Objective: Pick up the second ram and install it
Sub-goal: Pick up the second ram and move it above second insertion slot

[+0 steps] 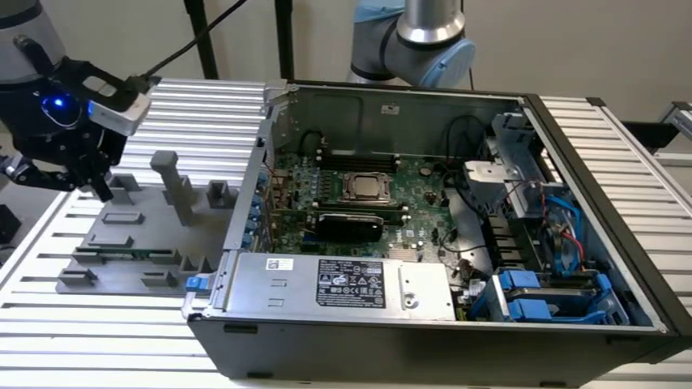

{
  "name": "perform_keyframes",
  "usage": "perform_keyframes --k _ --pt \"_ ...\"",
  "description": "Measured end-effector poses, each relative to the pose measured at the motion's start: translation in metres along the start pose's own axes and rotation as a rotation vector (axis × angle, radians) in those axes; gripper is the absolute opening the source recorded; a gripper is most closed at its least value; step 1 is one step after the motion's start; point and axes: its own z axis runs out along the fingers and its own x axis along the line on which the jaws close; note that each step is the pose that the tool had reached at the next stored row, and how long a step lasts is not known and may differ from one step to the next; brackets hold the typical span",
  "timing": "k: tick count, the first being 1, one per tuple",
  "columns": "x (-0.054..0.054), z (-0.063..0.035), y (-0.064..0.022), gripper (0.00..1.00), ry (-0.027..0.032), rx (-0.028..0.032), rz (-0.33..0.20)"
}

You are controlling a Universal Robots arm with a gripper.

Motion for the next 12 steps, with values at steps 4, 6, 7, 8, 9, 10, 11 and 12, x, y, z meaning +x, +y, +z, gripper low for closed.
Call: perform_keyframes --k 4,6,7,8,9,10,11,12 --pt "0.0 0.0023 -0.0001 0.0 0.004 0.0006 -0.072" --pt "0.0 0.0035 -0.0002 0.0 0.006 0.0008 -0.109" --pt "0.0 0.0041 -0.0002 0.0 0.007 0.0011 -0.128" --pt "0.0 0.0047 -0.0002 0.0 0.0081 0.0012 -0.146" --pt "0.0 0.0052 -0.0003 0.0 0.0091 0.0014 -0.164" --pt "0.0 0.0058 -0.0002 0.0 0.0101 0.0016 -0.182" --pt "0.0 0.0063 -0.0002 0.0 0.0112 0.0018 -0.2" --pt "0.0 0.0069 -0.0003 0.0 0.0122 0.002 -0.218"
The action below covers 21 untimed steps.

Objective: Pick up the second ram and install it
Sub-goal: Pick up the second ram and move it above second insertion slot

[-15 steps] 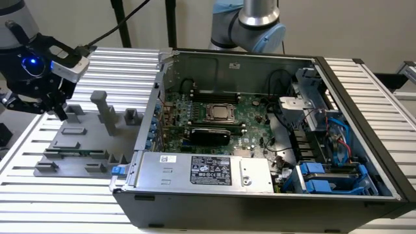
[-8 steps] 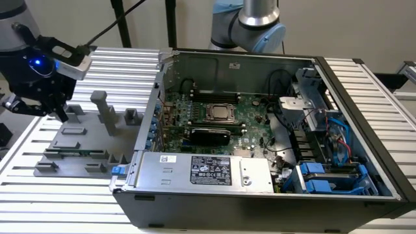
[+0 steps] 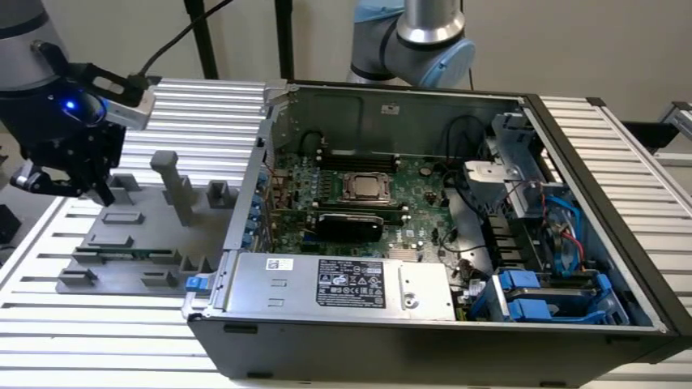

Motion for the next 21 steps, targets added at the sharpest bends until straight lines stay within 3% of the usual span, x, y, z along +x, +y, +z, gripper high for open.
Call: perform_keyframes --k 18,21 --pt "0.0 0.0116 -0.0004 0.0 0.0167 0.0035 -0.326" --pt "0.0 0.0145 -0.0004 0.0 0.0174 0.0078 -0.367"
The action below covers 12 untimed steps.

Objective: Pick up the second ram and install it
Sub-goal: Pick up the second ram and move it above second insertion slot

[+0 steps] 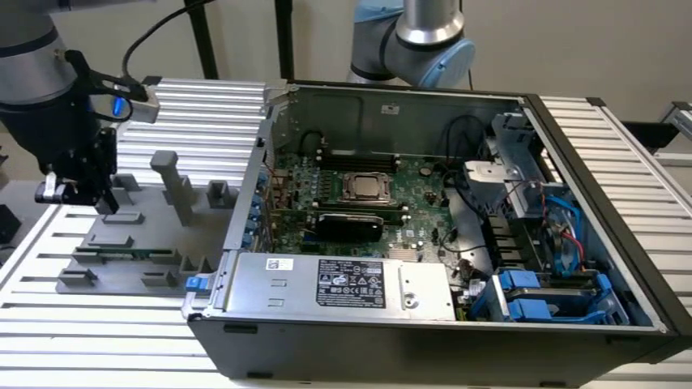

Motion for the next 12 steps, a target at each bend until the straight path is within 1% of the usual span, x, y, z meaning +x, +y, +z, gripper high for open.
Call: perform_keyframes --k 2,4,5,9,12 --pt "0.0002 0.0018 0.0 0.0 0.0006 0.0054 -0.013" --pt "0.0005 0.0039 0.0001 0.0 0.0003 0.0123 -0.015" --pt "0.0006 0.0046 0.0002 1.0 0.0003 0.0152 -0.015" --pt "0.0013 0.0064 0.0004 1.0 0.0004 0.0218 -0.015" --pt "0.0016 0.0093 0.0004 1.0 0.0006 0.0246 -0.015"
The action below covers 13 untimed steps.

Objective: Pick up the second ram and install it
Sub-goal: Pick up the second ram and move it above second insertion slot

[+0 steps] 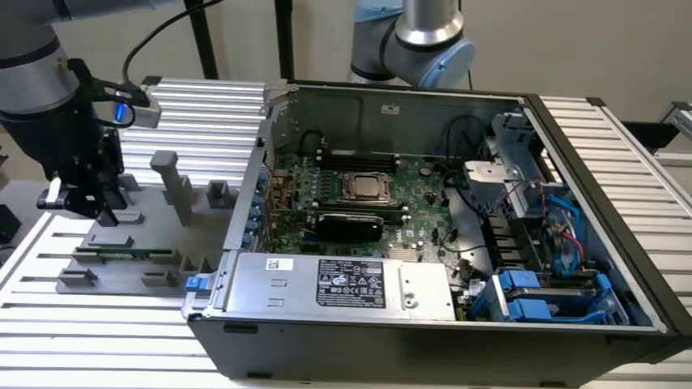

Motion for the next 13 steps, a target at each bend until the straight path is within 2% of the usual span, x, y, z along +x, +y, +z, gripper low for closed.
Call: perform_keyframes --k 13 --pt "0.002 0.0236 0.0046 1.0 0.0004 0.0076 0.0"
